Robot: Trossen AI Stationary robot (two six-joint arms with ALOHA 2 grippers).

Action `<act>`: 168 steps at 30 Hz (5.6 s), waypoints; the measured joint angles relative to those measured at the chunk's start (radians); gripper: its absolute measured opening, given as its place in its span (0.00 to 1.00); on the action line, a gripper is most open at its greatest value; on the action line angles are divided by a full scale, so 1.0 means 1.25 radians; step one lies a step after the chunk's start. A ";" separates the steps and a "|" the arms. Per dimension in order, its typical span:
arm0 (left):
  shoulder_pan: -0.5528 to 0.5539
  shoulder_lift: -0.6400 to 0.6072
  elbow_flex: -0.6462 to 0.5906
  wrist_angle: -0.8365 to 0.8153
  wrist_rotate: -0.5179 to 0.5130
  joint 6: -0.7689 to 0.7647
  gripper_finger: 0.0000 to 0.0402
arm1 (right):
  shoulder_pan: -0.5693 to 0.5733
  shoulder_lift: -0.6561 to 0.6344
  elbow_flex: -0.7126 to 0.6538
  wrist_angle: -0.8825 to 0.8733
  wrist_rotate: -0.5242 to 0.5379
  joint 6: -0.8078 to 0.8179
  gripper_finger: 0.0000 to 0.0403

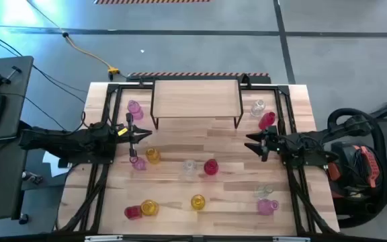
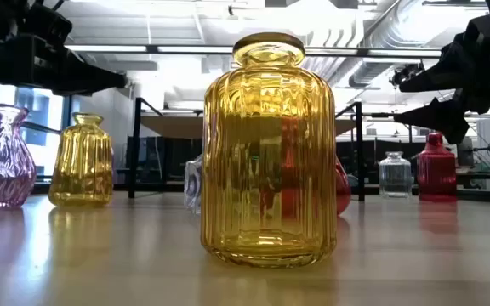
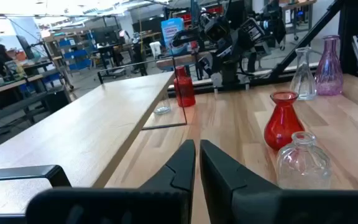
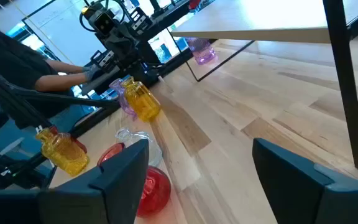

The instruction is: Sort vases onto shelf

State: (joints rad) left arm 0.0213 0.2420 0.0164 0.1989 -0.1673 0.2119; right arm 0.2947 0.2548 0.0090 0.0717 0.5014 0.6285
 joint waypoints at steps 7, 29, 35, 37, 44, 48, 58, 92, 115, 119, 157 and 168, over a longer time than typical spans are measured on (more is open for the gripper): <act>0.000 0.000 0.000 0.000 0.000 0.000 0.04 | 0.000 0.000 0.000 0.000 0.000 0.000 0.67; 0.000 0.000 0.000 0.000 0.000 0.000 0.04 | 0.000 0.000 0.000 0.000 0.000 0.000 0.67; 0.000 0.000 0.000 0.000 0.000 0.000 0.04 | 0.000 0.000 0.000 0.000 0.000 0.000 0.67; 0.000 0.000 0.000 0.000 0.000 0.000 0.04 | 0.000 0.000 0.000 0.000 0.000 0.000 0.67; 0.000 0.000 0.000 0.000 0.000 0.000 0.04 | 0.000 0.000 0.000 0.000 0.000 0.000 0.67; 0.000 0.000 0.000 0.000 0.000 0.000 0.04 | 0.000 0.000 0.000 0.000 0.000 0.000 0.67; 0.000 0.000 0.000 0.000 0.000 0.000 0.04 | 0.000 0.000 0.000 0.000 0.000 0.000 0.67; 0.000 0.000 0.000 0.000 0.000 0.000 0.04 | 0.000 0.000 0.000 0.000 0.000 0.000 0.67; -0.004 0.001 0.035 -0.002 -0.146 -0.062 0.04 | 0.000 0.000 0.000 0.000 0.000 0.000 0.67; -0.004 0.008 0.090 -0.020 -0.180 0.001 0.04 | 0.000 0.000 0.000 0.000 0.000 0.000 0.67; -0.071 0.474 0.693 -0.426 -0.197 -0.034 0.04 | 0.000 0.000 0.000 0.000 0.000 0.000 0.67; -0.104 0.617 0.694 -0.329 -0.161 -0.013 0.04 | 0.000 0.000 0.000 0.000 0.000 0.000 0.67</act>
State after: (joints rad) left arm -0.1088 1.0127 0.8837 -0.2122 -0.3683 0.1958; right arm 0.2947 0.2550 0.0093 0.0719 0.5014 0.6285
